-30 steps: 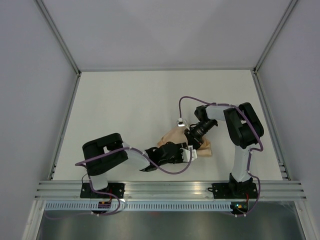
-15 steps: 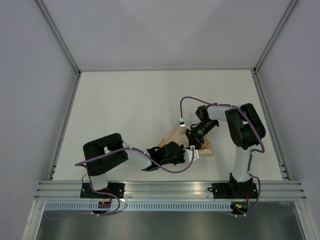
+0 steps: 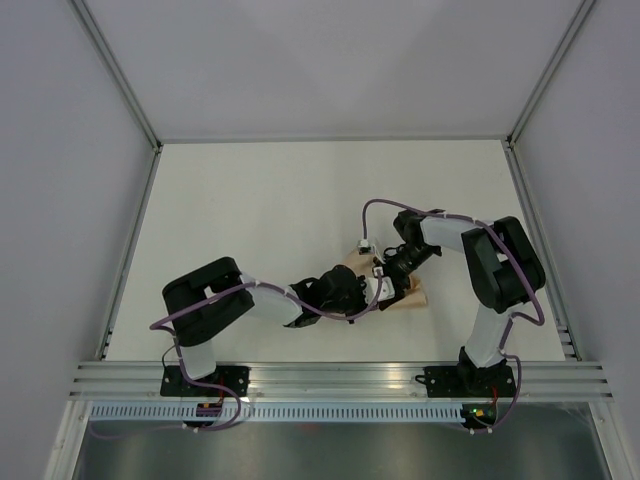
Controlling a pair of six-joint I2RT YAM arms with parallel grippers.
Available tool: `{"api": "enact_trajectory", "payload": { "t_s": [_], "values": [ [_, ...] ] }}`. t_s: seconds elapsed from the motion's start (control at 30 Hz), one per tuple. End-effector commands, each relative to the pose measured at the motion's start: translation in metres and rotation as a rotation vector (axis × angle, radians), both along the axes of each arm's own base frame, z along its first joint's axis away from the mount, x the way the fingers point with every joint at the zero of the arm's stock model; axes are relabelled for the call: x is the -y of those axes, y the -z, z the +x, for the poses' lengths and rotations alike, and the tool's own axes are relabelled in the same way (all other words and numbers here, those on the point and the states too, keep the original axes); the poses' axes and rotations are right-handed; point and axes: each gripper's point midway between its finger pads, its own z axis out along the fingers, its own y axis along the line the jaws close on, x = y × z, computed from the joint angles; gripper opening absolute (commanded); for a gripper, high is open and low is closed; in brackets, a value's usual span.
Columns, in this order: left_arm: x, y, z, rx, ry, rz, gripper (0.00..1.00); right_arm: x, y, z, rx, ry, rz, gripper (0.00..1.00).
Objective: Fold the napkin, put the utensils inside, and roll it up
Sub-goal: Roll the napkin at the center of the board.
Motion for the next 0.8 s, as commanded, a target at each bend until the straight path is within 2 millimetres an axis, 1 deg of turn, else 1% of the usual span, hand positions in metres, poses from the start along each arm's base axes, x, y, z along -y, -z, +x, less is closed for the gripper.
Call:
{"api": "enact_trajectory", "payload": {
  "t_s": [0.0, 0.1, 0.13, 0.23, 0.27, 0.33, 0.37, 0.4, 0.43, 0.5, 0.53, 0.6, 0.63, 0.67, 0.7, 0.73, 0.77],
  "values": [
    [-0.021, 0.031, -0.032, -0.224, 0.027, 0.098, 0.02, 0.009, 0.010, 0.022, 0.162, -0.028, -0.053, 0.44],
    [-0.023, 0.031, -0.033, -0.276, 0.052, 0.088, 0.02, 0.007, 0.000, 0.026, 0.195, -0.013, -0.038, 0.46],
    [-0.025, 0.029, -0.031, -0.298, 0.053, 0.076, 0.02, 0.006, -0.007, 0.028, 0.218, -0.007, -0.029, 0.46],
    [-0.030, 0.025, -0.027, -0.333, 0.054, 0.045, 0.02, 0.005, -0.015, 0.030, 0.252, 0.024, -0.015, 0.48],
    [-0.031, 0.022, -0.025, -0.343, 0.048, 0.033, 0.02, 0.004, -0.023, 0.037, 0.308, 0.034, 0.002, 0.48],
    [-0.033, 0.019, -0.019, -0.376, 0.037, 0.013, 0.02, 0.008, -0.033, 0.039, 0.368, 0.063, 0.002, 0.48],
    [-0.034, 0.019, -0.017, -0.386, 0.031, 0.011, 0.02, 0.007, -0.037, 0.045, 0.417, 0.073, 0.013, 0.48],
    [-0.037, 0.022, -0.017, -0.405, 0.026, 0.025, 0.02, 0.007, -0.040, 0.046, 0.443, 0.082, 0.017, 0.48],
    [-0.035, 0.019, -0.014, -0.417, 0.029, 0.018, 0.02, 0.009, -0.046, 0.043, 0.484, 0.088, 0.026, 0.49],
    [-0.039, 0.026, -0.014, -0.465, 0.029, 0.042, 0.02, 0.009, -0.053, 0.046, 0.552, 0.094, 0.045, 0.49],
    [-0.036, 0.024, -0.012, -0.482, 0.032, 0.039, 0.02, 0.011, -0.058, 0.041, 0.585, 0.096, 0.055, 0.50],
    [-0.037, 0.030, -0.012, -0.524, 0.033, 0.055, 0.02, 0.013, -0.060, 0.044, 0.647, 0.102, 0.056, 0.51],
    [-0.037, 0.028, -0.010, -0.549, 0.037, 0.055, 0.02, 0.014, -0.061, 0.043, 0.693, 0.105, 0.060, 0.51],
    [-0.037, 0.029, -0.009, -0.562, 0.037, 0.057, 0.02, 0.017, -0.060, 0.044, 0.722, 0.108, 0.043, 0.51],
    [-0.038, 0.033, -0.009, -0.581, 0.039, 0.065, 0.02, 0.015, -0.058, 0.041, 0.745, 0.099, 0.037, 0.51],
    [-0.037, 0.030, -0.008, -0.626, 0.028, 0.055, 0.02, 0.015, -0.057, 0.039, 0.786, 0.097, 0.039, 0.51],
    [-0.036, 0.030, -0.006, -0.643, 0.026, 0.053, 0.02, 0.018, -0.053, 0.040, 0.814, 0.106, 0.006, 0.51]
  ]
}}
